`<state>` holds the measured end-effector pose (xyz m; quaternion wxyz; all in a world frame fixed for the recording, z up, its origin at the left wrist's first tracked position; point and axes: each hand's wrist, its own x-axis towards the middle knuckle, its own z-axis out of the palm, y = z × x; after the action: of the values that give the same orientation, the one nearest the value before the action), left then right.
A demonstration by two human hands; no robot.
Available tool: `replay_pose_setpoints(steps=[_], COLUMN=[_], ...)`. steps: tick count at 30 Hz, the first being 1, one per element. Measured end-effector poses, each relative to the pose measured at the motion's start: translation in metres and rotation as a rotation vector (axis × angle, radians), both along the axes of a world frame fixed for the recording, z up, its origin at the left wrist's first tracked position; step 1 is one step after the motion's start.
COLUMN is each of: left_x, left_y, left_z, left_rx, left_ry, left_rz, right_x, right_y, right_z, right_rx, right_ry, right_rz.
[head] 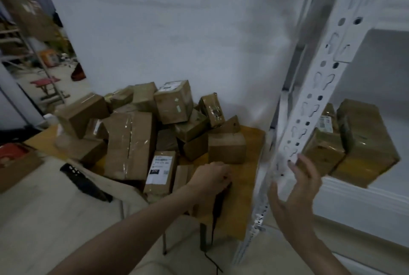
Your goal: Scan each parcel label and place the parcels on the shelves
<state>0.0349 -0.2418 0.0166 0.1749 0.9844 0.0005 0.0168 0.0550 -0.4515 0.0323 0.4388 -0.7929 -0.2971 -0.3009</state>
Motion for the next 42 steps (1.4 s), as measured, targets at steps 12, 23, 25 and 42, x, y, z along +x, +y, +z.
replay_pose_setpoints(steps=[12, 23, 25, 42], left_x=[-0.069, -0.08, -0.078, -0.072], left_y=[0.218, 0.319, 0.325, 0.298], left_z=[-0.07, -0.111, -0.115, -0.127], left_rx=[0.009, 0.054, 0.041, -0.068], left_ry=[0.145, 0.275, 0.282, 0.301], left_rz=[0.39, 0.238, 0.203, 0.127], right_x=[-0.04, -0.055, -0.053, -0.065], right_y=[0.225, 0.37, 0.377, 0.367], right_z=[-0.078, -0.141, -0.147, -0.158], right_rx=[-0.538, -0.707, -0.758, -0.482], right_ry=[0.703, 0.945, 0.934, 0.858], right_rz=[0.217, -0.075, -0.179, -0.417])
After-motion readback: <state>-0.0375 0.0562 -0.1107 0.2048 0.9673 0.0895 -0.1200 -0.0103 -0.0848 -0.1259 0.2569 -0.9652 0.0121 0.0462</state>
